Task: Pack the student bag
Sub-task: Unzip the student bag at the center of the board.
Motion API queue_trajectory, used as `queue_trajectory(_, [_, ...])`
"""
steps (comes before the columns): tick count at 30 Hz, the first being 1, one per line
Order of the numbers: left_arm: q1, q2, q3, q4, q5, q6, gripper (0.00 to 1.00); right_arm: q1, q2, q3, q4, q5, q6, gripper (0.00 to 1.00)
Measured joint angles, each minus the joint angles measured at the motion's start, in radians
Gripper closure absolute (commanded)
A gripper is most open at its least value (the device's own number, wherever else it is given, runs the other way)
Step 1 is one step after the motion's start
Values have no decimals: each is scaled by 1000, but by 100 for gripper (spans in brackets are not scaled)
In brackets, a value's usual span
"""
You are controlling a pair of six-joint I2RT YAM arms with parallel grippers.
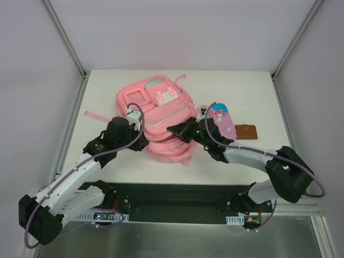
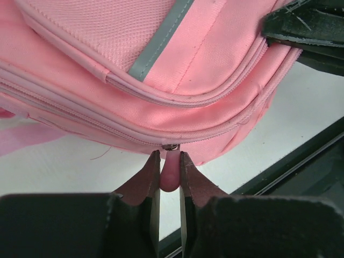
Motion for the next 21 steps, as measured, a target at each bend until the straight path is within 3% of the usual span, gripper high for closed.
queue_trajectory(4, [90,-1,15,-1,100,6,98,-23,-55,-5,-34,-37,-21,99])
queue_trajectory(5, [109,0,23,0,136,11,88,-27,-57,-4,-35,-45,-23,100])
queue_trajectory(6, [116,4,30,-2,154,15,47,-30,-57,-2,-38,-53,-24,99])
queue_trajectory(7, [124,11,39,-3,173,19,39,-34,-57,4,-47,-62,-25,99])
queue_trajectory(8, [129,20,48,-5,184,33,37,-37,-56,14,-59,-70,-31,99])
queue_trajectory(10, [155,30,60,-16,177,35,12,-48,-55,24,-80,-79,-46,99])
queue_trajectory(11, [169,31,61,-19,172,27,4,-52,-51,26,-93,-84,-52,99])
queue_trajectory(21, [164,-163,53,-20,231,-154,1,-48,-11,87,-181,-81,-99,99])
